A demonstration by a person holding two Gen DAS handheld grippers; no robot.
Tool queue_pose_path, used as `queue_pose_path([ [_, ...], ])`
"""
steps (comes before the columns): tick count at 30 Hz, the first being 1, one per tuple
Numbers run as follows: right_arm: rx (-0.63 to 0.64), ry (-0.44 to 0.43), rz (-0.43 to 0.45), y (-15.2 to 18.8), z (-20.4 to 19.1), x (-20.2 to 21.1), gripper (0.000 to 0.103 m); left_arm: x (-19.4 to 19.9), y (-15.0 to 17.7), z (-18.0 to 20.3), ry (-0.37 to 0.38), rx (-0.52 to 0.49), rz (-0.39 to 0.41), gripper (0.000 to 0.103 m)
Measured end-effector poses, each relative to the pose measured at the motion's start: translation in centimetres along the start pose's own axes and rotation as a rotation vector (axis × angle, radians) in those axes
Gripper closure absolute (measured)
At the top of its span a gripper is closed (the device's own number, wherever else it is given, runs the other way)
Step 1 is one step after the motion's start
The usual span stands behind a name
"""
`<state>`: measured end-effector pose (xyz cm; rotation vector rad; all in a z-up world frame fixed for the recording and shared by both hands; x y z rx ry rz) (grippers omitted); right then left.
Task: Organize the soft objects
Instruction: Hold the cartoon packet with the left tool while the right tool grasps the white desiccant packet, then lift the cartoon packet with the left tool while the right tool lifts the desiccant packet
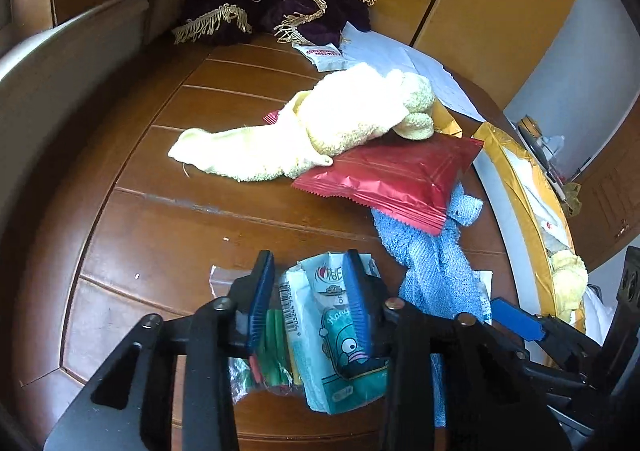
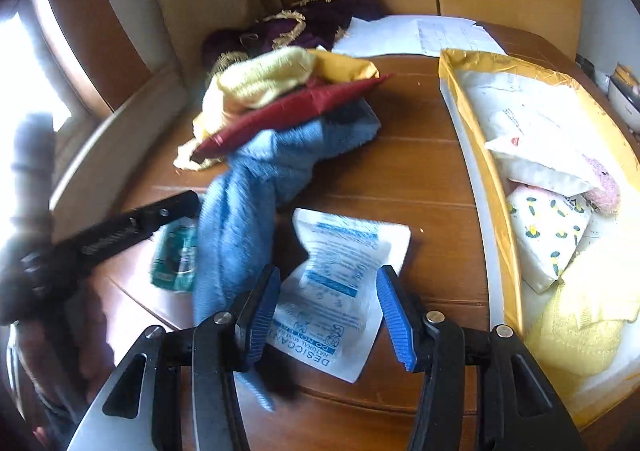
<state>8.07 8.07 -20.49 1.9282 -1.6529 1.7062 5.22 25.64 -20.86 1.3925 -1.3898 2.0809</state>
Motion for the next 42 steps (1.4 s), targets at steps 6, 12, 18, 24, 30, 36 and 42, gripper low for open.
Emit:
queue_pose_path([
  [6, 0.049, 0.030, -0.003, -0.9, -0.2, -1.0, 0.058, -1.3, -1.2, 1.1, -0.008, -0.069, 0.002, 0.058],
  [12, 0.085, -0.070, -0.027, -1.7, -1.4, -1.7, 0.075, 0.0, -0.9, 0.5, -0.080, -0.081, 0.003, 0.058],
  [18, 0.100, -0.127, -0.006, -1.8, -1.9, -1.0, 0.083, 3.6, 1.2, 0.1, -0.096, -0.002, 0.051, 0.058],
  [24, 0.091, -0.156, 0.048, -1.3, -1.4, 1.5, 0.089, 4.5, 3.3, 1.3, -0.133, -0.033, 0.061, 0.056],
  [30, 0.073, -0.178, 0.108, -0.5, -1.1, 3.8, 0.091, 2.2, 3.2, 2.1, -0.141, -0.038, 0.032, 0.060],
  [36, 0.110, -0.241, 0.102, -1.6, -1.9, 3.3, 0.091, 1.3, 2.0, 1.6, -0.107, -0.025, 0.017, 0.071],
  [42, 0.107, -0.428, 0.038, -3.5, -3.0, 1.7, 0.100, 1.1, 1.8, 2.2, -0.122, -0.060, 0.022, 0.071],
])
Point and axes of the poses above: each gripper's, at about its wrist camera, not at the fingertips, and x roughly against the way its jaws point, z to its right, y to its underside, the point moved 8 cm from there along -x, roughly the way its jaws point, and after that the axes turned 12 degrees about -y, right-handed, at the moved point
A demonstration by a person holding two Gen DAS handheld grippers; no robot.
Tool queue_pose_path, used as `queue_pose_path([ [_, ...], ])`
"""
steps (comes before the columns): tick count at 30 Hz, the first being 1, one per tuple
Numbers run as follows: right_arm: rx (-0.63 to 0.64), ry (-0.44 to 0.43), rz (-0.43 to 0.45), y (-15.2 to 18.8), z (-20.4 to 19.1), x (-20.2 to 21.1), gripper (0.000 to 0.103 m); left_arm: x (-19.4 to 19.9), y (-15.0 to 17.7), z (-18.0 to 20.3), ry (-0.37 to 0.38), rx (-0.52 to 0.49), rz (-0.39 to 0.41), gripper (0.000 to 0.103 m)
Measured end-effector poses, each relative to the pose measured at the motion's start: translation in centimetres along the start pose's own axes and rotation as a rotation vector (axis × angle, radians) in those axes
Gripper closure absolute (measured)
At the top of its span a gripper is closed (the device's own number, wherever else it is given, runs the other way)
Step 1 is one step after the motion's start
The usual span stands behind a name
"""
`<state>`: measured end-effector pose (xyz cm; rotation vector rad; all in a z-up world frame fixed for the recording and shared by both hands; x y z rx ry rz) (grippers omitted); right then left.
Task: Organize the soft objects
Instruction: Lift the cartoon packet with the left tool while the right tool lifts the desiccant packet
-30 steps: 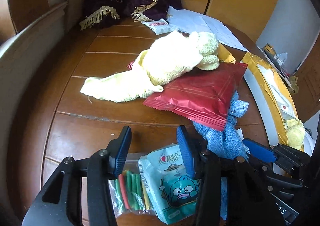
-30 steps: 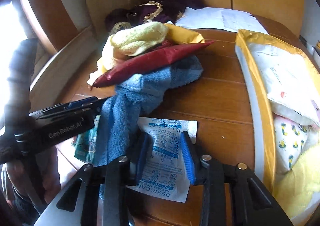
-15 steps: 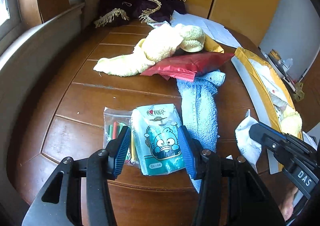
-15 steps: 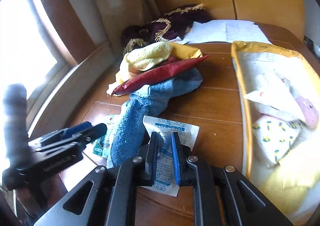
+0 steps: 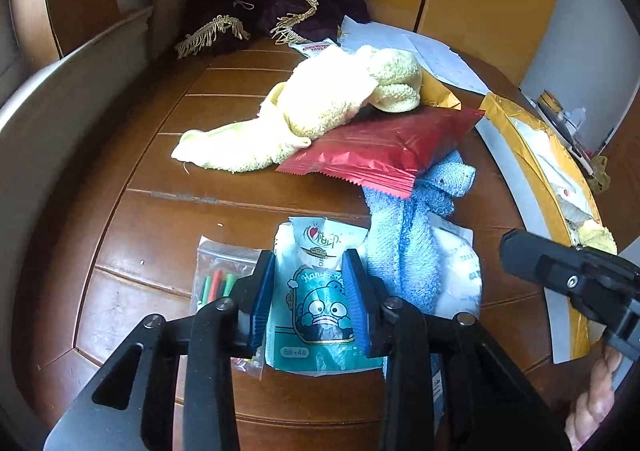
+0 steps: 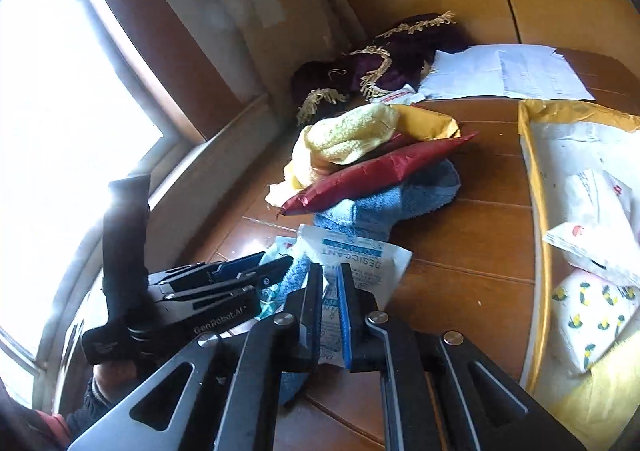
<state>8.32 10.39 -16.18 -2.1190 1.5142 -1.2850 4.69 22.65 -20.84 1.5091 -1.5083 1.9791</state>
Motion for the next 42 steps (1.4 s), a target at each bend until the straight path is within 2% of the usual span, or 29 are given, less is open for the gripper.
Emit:
queue_pose_path([
  [2, -0.003, -0.004, -0.042, 0.1, 0.2, -0.9, 0.101, -0.3, -0.3, 0.1, 0.037, 0.023, -0.022, 0.071],
  [4, -0.004, 0.039, -0.075, 0.4, 0.7, -1.3, 0.102, -0.5, -0.5, 0.5, 0.064, 0.025, -0.022, 0.071],
  [6, 0.002, 0.073, -0.060, 0.6, 1.0, -0.6, 0.102, -0.5, -0.5, 1.1, 0.073, -0.019, 0.003, 0.071],
  [7, 0.015, 0.120, -0.050, 0.8, 1.2, -0.1, 0.102, -0.5, -0.6, 1.3, 0.077, -0.033, 0.011, 0.071],
  [8, 0.014, 0.156, -0.038, 1.2, 1.4, 0.4, 0.097, -0.4, -0.6, 1.4, 0.082, -0.048, 0.018, 0.071],
  [9, -0.004, 0.173, -0.015, 1.5, 1.7, 0.9, 0.096, -0.3, -0.5, 1.5, 0.085, -0.070, 0.026, 0.072],
  [11, -0.052, 0.188, 0.019, 2.2, 1.9, 1.8, 0.092, -0.1, -0.4, 1.3, 0.099, -0.093, 0.033, 0.078],
  [12, -0.078, 0.197, 0.039, 2.6, 1.9, 2.1, 0.077, 0.0, -0.4, 1.0, 0.100, -0.096, 0.037, 0.087],
  [13, -0.101, 0.198, 0.062, 2.8, 1.8, 2.4, 0.067, 0.0, -0.5, 0.5, 0.110, -0.086, 0.039, 0.089],
  [14, -0.119, 0.197, 0.078, 3.1, 1.8, 2.5, 0.048, 0.0, -0.6, 0.0, 0.121, -0.065, 0.044, 0.091],
  [15, -0.123, 0.198, 0.082, 3.3, 1.5, 2.4, 0.043, 0.0, -0.6, -0.6, 0.122, -0.045, 0.048, 0.092],
  [19, -0.121, 0.272, 0.009, 4.2, 1.5, 0.2, 0.043, 0.2, 0.2, -3.1, 0.165, 0.060, 0.037, 0.095],
  [22, -0.114, 0.348, -0.038, 4.0, 2.3, -1.7, 0.044, 0.2, -0.5, -3.6, 0.200, 0.091, 0.041, 0.095],
  [23, -0.101, 0.372, -0.044, 3.6, 2.5, -1.9, 0.047, 0.0, -1.0, -3.6, 0.206, 0.094, 0.041, 0.095],
  [24, -0.093, 0.388, -0.052, 3.2, 2.6, -2.1, 0.057, -0.1, -1.5, -3.7, 0.205, 0.097, 0.042, 0.095],
  [25, -0.089, 0.386, -0.062, 2.8, 2.8, -2.3, 0.067, -0.4, -2.0, -3.7, 0.205, 0.101, 0.039, 0.095],
  [27, -0.083, 0.369, -0.085, 2.2, 3.2, -2.5, 0.073, -0.9, -2.6, -3.6, 0.211, 0.100, 0.023, 0.095],
  [31, -0.049, 0.324, -0.099, 1.9, 3.3, -2.8, 0.077, -1.0, -2.8, -4.1, 0.130, 0.086, 0.001, 0.095],
  [34, -0.031, 0.270, -0.094, 1.5, 3.0, -3.0, 0.083, -0.3, -2.4, -4.6, 0.074, 0.092, 0.037, 0.095],
  [38, -0.035, 0.204, -0.070, 2.1, 2.7, -2.5, 0.083, 0.0, -0.7, -4.1, 0.059, 0.136, 0.022, 0.095],
  [42, -0.020, 0.175, -0.051, 2.9, 1.9, -0.9, 0.086, 0.9, 0.2, -3.1, 0.066, 0.152, 0.040, 0.096],
])
Point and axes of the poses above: each gripper's, at about its wrist camera, not at the fingertips, and x roughly against the way its jaws point, z to its right, y to its underside, the point moved 8 cm from there along -x, roughly the way its jaws point, and after that the axes turned 12 degrees about -y, right-handed, at the moved point
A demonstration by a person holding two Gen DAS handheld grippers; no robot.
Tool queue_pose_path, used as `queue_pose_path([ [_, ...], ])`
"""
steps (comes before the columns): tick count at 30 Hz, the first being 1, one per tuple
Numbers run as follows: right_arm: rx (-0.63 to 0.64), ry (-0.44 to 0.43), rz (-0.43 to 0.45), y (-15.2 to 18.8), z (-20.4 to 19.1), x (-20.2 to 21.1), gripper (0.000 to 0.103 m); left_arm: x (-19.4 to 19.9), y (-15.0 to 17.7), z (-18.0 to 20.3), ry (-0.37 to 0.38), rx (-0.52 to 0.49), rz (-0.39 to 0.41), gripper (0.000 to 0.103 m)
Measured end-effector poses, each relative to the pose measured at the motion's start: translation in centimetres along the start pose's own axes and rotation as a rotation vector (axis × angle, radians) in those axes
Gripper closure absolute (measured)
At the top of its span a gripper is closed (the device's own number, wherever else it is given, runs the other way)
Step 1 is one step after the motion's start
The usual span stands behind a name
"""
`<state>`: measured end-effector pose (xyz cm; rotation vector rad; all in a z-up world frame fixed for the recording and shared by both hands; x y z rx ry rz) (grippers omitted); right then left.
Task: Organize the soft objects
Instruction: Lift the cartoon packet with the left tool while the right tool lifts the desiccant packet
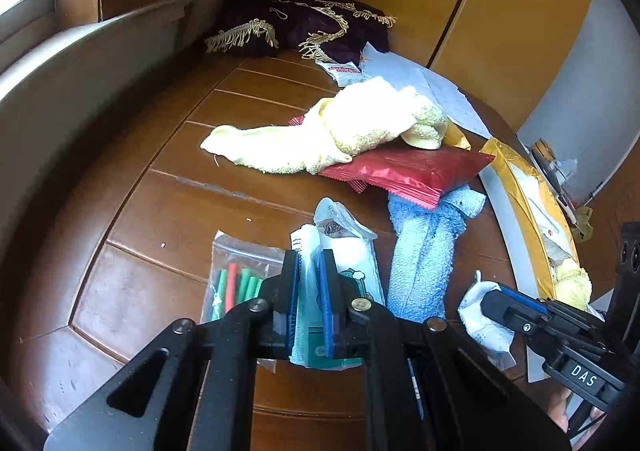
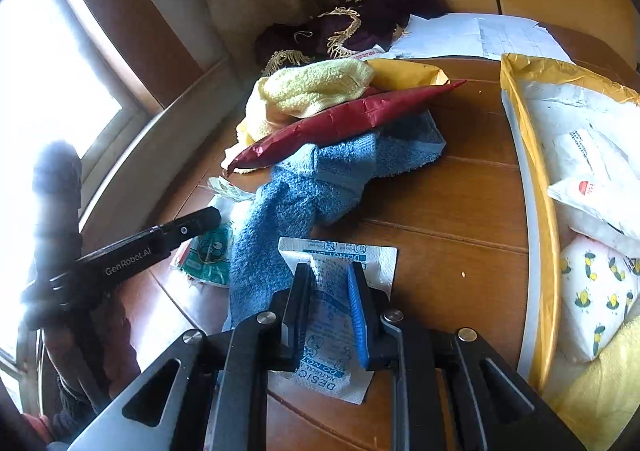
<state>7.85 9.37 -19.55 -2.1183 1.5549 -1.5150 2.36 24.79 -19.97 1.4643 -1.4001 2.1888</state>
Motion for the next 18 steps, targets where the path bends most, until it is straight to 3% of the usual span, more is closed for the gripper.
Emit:
queue_pose_path([
  [3, 0.011, -0.020, 0.046, -0.2, -0.1, 1.7, 0.089, 0.8, -1.0, 0.6, 0.005, 0.013, -0.001, 0.097],
  [6, 0.015, -0.085, 0.081, -1.0, -0.2, 2.9, 0.091, 2.8, -3.4, 0.9, -0.014, 0.004, 0.047, 0.098],
  [10, 0.015, -0.177, 0.097, -2.5, -0.4, 3.7, 0.092, 5.1, -5.9, 1.9, 0.048, 0.025, 0.090, 0.099],
  [15, 0.055, -0.067, 0.084, -2.8, -0.7, 3.8, 0.092, 5.0, -6.0, 3.6, 0.206, 0.009, 0.095, 0.103],
  [18, 0.040, -0.001, 0.124, -1.9, -0.8, 4.7, 0.092, 4.6, -5.4, 3.1, 0.204, -0.031, 0.087, 0.103],
])
Point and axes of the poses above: each gripper's, at about its wrist camera, not at the fingertips, and x roughly against the way its jaws point, z to its right, y to its underside, the point moved 8 cm from there along -x, roughly the way its jaws point, and after that the axes turned 12 degrees about -y, right-handed, at the moved point
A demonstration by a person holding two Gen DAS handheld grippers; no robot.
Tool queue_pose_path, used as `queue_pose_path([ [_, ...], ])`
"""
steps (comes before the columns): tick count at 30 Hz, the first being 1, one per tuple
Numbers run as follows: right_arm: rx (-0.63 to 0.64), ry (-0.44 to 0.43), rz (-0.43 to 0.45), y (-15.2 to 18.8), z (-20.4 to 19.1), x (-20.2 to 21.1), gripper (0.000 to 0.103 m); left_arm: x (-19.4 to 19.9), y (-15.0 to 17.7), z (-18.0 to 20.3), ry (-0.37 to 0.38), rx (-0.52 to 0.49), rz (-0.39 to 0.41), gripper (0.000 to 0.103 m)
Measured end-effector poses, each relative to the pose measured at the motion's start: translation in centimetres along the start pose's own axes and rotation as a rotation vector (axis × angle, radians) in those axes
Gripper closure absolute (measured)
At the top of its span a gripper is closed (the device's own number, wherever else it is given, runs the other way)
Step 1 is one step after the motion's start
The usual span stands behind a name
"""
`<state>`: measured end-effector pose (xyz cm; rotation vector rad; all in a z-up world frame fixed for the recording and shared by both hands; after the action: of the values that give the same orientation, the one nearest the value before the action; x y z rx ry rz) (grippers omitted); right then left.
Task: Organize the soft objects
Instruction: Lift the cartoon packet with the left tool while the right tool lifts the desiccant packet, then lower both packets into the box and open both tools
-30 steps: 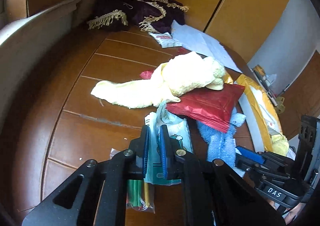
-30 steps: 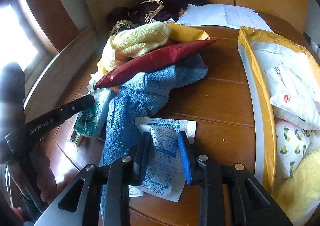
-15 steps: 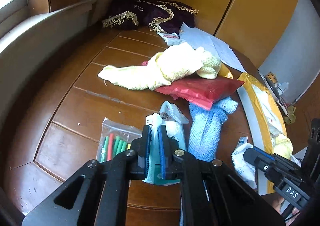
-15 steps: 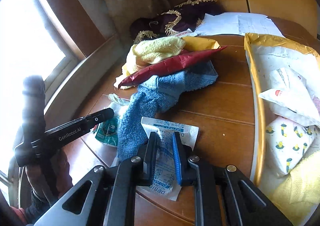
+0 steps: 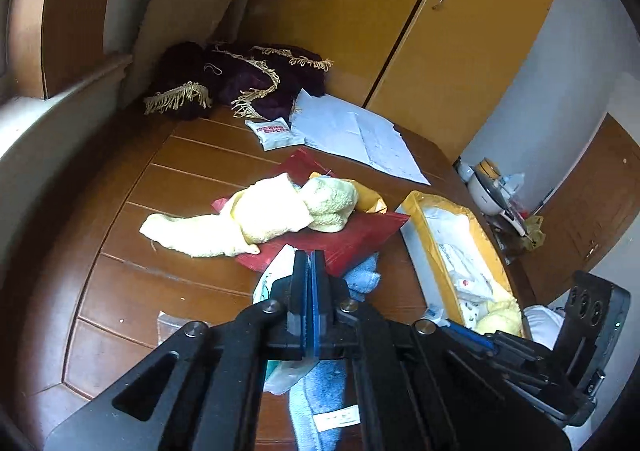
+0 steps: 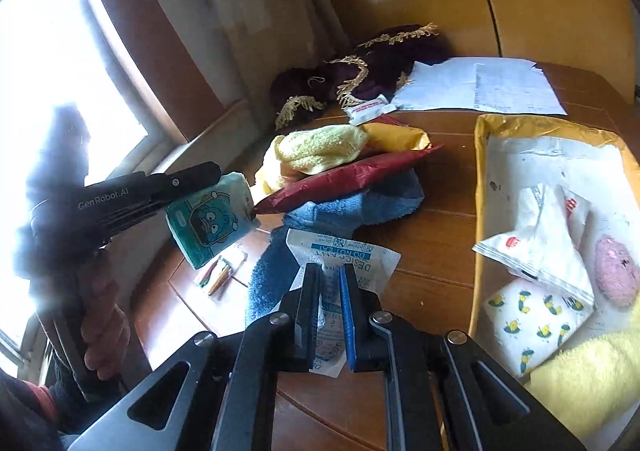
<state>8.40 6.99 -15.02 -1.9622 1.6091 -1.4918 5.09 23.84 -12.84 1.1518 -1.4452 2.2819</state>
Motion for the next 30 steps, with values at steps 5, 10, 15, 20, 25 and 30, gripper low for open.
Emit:
queue_pose_path([
  [5, -0.023, 0.055, 0.048, 0.5, -1.5, -0.4, 0.092, 0.6, 0.9, -2.8, 0.072, 0.051, -0.015, 0.103],
  [10, -0.011, 0.067, 0.017, 0.3, -2.9, -1.9, 0.092, 2.8, -1.0, -4.0, 0.170, 0.123, 0.041, 0.103],
  [15, -0.061, 0.103, 0.037, -0.4, -2.3, -1.4, 0.092, 2.3, -3.9, 3.6, 0.369, 0.016, 0.005, 0.103],
  [20, -0.162, 0.184, 0.133, -1.2, 0.2, 2.3, 0.092, 0.8, -2.8, 11.1, 0.465, -0.142, -0.097, 0.103],
  [25, -0.191, 0.255, 0.243, -0.4, 2.0, 6.8, 0.092, 1.0, -0.4, 14.8, 0.478, -0.188, -0.117, 0.103],
  [30, -0.220, 0.233, 0.265, 0.0, 4.5, 10.5, 0.092, 2.8, 0.1, 18.5, 0.478, -0.196, -0.068, 0.103],
])
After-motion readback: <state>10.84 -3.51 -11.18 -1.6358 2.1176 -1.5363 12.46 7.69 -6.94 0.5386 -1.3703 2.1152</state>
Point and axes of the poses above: each gripper's, at about its wrist camera, not at the fingertips, and x roughly against the way its jaws point, z to its right, y to its underside, the point moved 8 cm from there along -x, roughly the way its jaws point, and after that the axes turned 12 degrees about -y, right-handed, at the moved point
